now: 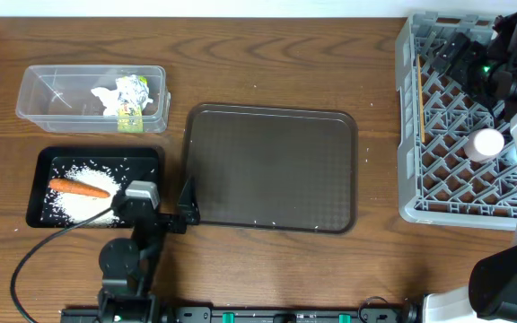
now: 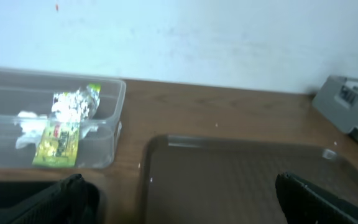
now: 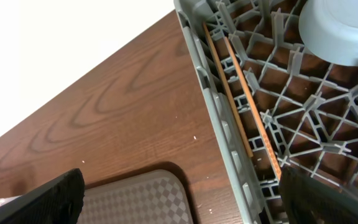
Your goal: Sort waste into correct bins and load items into the dishwasher rack
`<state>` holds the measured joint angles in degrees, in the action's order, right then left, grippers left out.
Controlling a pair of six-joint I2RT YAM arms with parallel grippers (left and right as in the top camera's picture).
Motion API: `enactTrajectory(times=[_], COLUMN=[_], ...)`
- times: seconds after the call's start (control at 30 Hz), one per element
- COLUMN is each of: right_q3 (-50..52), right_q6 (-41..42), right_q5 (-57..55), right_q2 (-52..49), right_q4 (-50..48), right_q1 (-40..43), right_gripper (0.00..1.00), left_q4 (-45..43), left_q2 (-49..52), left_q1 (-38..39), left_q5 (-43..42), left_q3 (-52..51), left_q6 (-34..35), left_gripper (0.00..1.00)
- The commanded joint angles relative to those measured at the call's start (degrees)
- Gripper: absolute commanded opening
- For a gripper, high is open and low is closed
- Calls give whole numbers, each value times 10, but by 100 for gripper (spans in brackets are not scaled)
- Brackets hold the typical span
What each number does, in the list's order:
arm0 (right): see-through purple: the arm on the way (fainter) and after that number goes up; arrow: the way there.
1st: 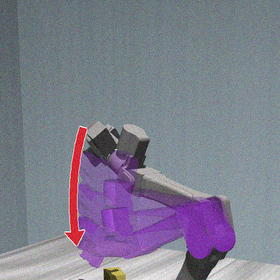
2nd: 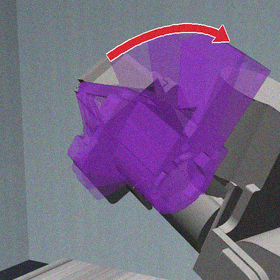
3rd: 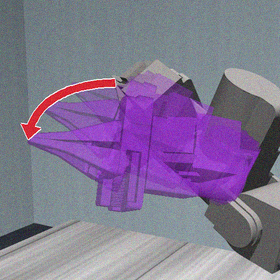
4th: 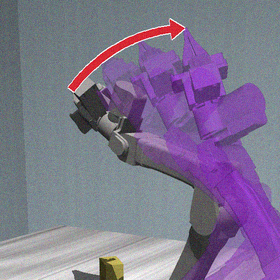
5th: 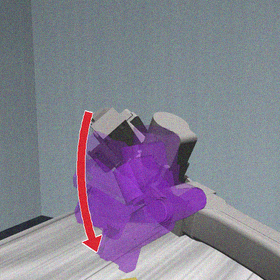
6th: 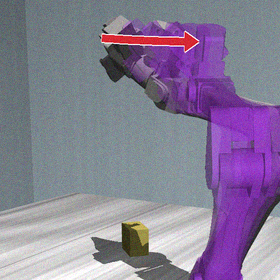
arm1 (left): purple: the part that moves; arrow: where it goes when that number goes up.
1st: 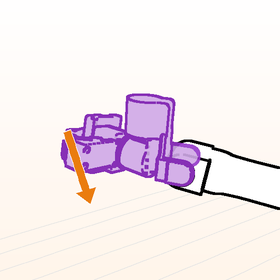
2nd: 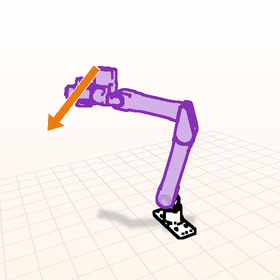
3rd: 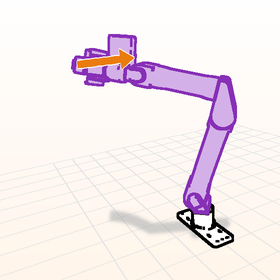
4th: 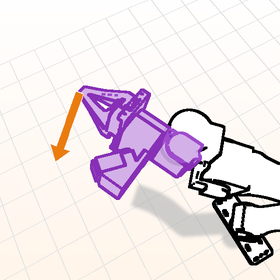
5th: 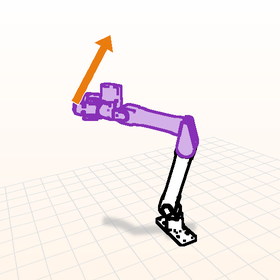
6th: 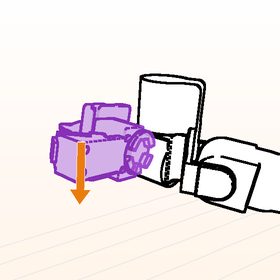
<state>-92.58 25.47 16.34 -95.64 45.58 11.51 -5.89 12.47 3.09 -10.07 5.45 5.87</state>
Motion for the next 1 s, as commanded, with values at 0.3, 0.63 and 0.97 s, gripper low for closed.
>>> enactTrajectory(times=[0.3,0.63,0.97], right_q3=[-3,-3,-3], right_q6=[6,6,6], right_q5=[4,4,4], right_q2=[-4,-4,-4], right_q4=[1,1,1], right_q1=[3,3,3], right_gripper=[99,99,99], left_q4=[-25,95,95], left_q2=[-80,-124,-123], left_q1=[-5,-24,-25], left_q5=[23,39,48], left_q3=[-52,-52,-52], left_q6=[-9,-9,-9], left_gripper=[99,99,100])
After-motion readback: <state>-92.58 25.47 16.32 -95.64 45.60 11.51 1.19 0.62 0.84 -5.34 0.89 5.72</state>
